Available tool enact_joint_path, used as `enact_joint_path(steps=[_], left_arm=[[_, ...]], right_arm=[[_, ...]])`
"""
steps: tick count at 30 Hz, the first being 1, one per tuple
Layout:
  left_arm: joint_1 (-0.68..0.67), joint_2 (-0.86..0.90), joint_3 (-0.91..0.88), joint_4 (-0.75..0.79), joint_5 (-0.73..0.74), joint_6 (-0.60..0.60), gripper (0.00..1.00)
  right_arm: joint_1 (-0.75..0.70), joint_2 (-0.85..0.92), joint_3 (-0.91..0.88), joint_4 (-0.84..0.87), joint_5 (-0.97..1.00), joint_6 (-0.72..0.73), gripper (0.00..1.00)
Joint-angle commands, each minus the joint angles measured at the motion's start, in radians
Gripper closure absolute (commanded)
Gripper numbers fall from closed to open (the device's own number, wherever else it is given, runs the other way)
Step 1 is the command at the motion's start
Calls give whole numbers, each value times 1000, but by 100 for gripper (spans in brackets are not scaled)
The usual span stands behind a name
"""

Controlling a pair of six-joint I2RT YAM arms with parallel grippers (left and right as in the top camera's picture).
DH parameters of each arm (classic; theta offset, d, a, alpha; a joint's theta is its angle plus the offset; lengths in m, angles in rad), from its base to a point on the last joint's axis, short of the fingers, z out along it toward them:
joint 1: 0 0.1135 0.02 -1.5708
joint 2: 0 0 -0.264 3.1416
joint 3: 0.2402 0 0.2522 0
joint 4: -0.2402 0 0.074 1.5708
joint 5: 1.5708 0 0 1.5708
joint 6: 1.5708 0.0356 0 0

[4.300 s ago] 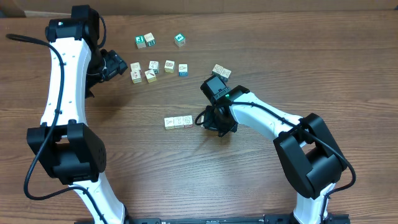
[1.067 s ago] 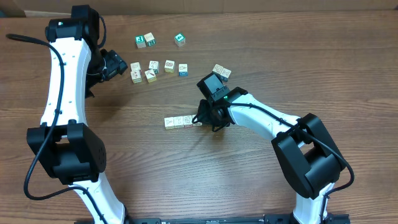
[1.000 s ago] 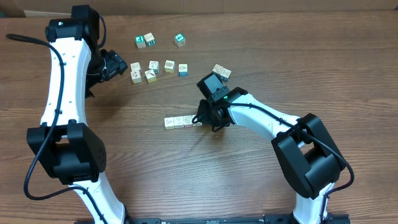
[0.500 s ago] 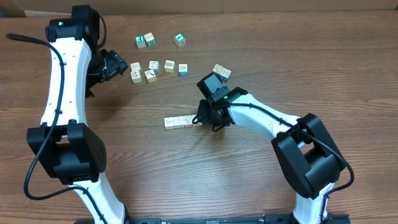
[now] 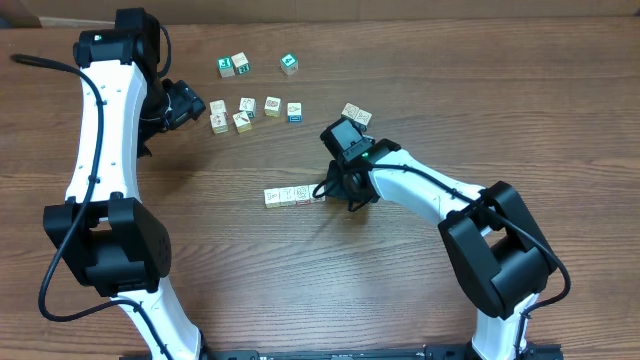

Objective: Form a horizontal line

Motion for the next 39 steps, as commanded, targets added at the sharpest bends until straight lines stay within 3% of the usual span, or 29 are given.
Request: enact_joint_path(steps=[1, 11, 19, 24, 39], left_arm=[[-8, 9, -4, -2, -3, 4, 0], [-8, 9, -4, -2, -3, 4, 0], [-8, 9, -4, -2, -3, 4, 0], [-8, 9, -4, -2, -3, 4, 0], [-7, 9, -4, 55, -29, 5, 0]], right_arm=[[-11, 14, -10, -24, 59, -3, 95], [-43, -28, 77, -143, -5, -1, 96], [-48, -49, 261, -321, -28, -88, 96], [-37, -46, 250, -314, 65, -135, 96], [-37, -46, 155, -216, 36, -131, 96]])
